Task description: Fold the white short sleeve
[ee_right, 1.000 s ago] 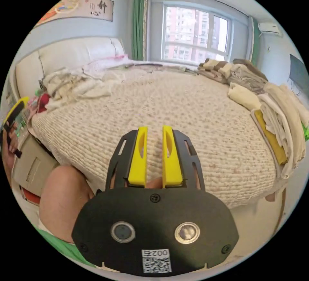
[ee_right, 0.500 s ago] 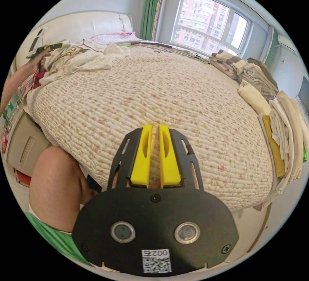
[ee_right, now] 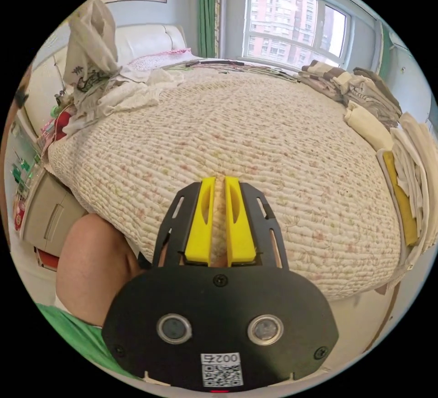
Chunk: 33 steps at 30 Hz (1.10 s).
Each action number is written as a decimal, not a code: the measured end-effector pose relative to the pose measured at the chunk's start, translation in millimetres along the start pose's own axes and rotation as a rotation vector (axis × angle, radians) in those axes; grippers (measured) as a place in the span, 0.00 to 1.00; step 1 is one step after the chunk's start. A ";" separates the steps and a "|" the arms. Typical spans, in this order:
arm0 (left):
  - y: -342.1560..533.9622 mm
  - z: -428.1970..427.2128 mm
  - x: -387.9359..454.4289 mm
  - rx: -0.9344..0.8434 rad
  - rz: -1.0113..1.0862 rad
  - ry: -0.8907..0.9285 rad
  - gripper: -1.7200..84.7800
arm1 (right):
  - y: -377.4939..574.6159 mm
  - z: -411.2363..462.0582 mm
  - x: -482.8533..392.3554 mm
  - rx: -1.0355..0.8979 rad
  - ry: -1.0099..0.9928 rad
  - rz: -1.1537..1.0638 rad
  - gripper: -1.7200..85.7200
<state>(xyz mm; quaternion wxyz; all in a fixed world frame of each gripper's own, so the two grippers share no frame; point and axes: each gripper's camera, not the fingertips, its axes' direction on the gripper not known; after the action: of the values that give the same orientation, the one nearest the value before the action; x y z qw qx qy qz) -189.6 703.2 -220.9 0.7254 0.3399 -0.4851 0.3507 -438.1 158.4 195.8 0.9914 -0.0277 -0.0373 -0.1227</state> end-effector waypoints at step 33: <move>134.6 42.1 68.8 -0.571 0.530 -0.192 0.12 | 134.8 -138.7 -29.2 0.055 -0.128 -0.096 0.02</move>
<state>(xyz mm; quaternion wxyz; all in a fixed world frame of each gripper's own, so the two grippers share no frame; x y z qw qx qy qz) -302.6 750.9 -123.0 0.6264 0.0188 -0.6995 0.3435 -424.0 287.1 49.2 0.9803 -0.0064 -0.1052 -0.1671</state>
